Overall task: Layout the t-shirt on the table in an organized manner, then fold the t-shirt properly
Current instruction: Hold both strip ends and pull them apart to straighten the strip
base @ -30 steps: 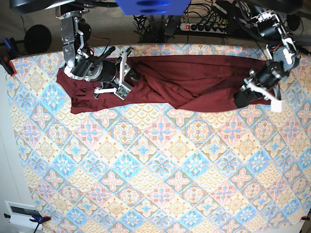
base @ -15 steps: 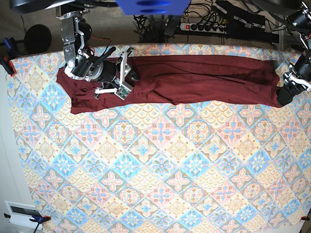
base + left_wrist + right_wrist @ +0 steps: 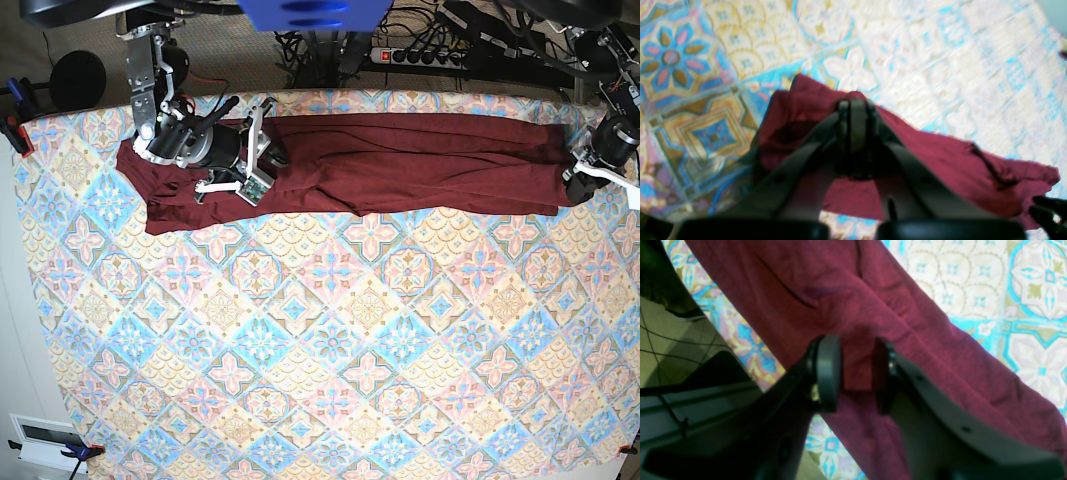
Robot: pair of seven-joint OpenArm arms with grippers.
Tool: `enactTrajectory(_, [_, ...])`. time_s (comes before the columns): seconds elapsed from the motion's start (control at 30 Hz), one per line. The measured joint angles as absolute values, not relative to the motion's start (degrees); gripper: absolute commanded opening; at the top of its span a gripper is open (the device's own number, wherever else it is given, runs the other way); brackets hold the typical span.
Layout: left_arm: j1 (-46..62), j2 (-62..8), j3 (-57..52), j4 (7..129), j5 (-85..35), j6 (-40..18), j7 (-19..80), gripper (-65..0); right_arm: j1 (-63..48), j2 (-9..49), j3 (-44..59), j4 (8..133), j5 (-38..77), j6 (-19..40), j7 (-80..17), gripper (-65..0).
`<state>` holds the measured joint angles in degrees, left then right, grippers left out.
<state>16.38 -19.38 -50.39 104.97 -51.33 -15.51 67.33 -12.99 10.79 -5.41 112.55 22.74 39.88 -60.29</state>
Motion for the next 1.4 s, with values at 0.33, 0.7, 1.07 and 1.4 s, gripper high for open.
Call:
enactTrajectory(0.33, [16.03,-20.95,-50.39,97.54,-49.87,-15.51,66.65,-39.2,-12.99,10.79,-5.52,112.55,22.76,39.88,-60.29,-47.8])
enactTrajectory(0.7, [14.46,-24.67,-50.22,87.92,-49.67,-15.46,66.67,-30.8,-12.99,10.74,-5.52,112.55,22.83,39.88,-60.27,-47.8])
enactTrajectory(1.07, [8.12,-28.99,-36.51,80.25,-49.84,-15.51,66.26,-30.8,-12.99,10.79,-5.54,112.55,22.79,39.88,-60.29,-47.8])
enactTrajectory(1.4, [8.36,-28.58,-36.05,80.23,-44.71,-15.49,66.43,-30.8,-12.84,10.79,-5.45,112.55,22.79,39.88,-60.29,-47.8])
